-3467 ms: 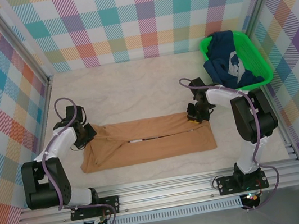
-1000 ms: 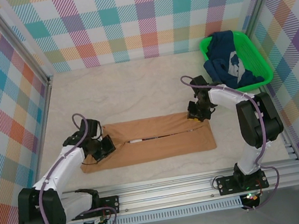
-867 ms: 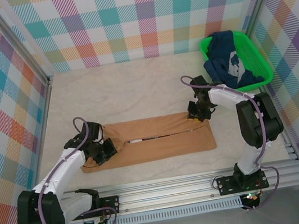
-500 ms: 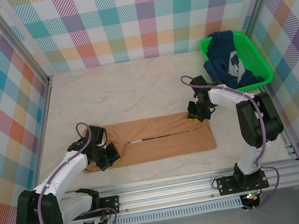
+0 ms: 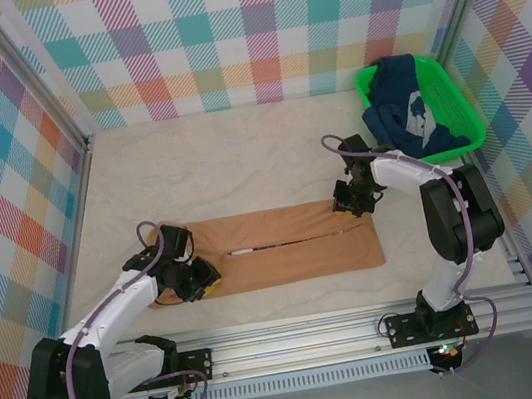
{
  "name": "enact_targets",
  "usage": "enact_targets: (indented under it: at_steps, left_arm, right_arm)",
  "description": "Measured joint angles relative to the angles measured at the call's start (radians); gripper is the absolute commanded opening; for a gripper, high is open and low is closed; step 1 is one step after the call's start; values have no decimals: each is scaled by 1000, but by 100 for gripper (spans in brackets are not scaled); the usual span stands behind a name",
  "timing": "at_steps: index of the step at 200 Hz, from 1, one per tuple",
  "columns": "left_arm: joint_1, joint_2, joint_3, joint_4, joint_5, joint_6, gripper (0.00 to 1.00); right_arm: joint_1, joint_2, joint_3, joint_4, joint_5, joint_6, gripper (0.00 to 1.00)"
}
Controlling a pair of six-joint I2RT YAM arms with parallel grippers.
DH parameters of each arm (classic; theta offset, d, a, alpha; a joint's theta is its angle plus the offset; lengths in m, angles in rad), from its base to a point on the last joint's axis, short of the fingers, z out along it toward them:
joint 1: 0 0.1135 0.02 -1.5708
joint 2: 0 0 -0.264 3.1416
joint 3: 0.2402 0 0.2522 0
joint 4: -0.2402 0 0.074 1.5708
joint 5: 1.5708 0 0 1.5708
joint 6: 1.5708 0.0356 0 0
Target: Fold and stack the t-shirts
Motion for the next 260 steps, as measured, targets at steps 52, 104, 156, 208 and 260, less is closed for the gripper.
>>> enact_targets:
  at_steps: [52,104,156,208,260]
  left_arm:
    - [14,-121,108,-72,10,-24,40]
    - [108,101,126,-35,-103,21,25]
    - [99,150,62,13,-114,40,23]
    - [80,63,-54,45,-100,-3,21]
    - [80,-68,43,-25,-116,-66,24]
  right_arm:
    - [0,0,0,0,15,0,22]
    - [0,0,0,0,14,0,22]
    - [0,0,0,0,14,0,21]
    - [0,0,0,1,15,0,21]
    - [-13,0,9,0,26,0,21]
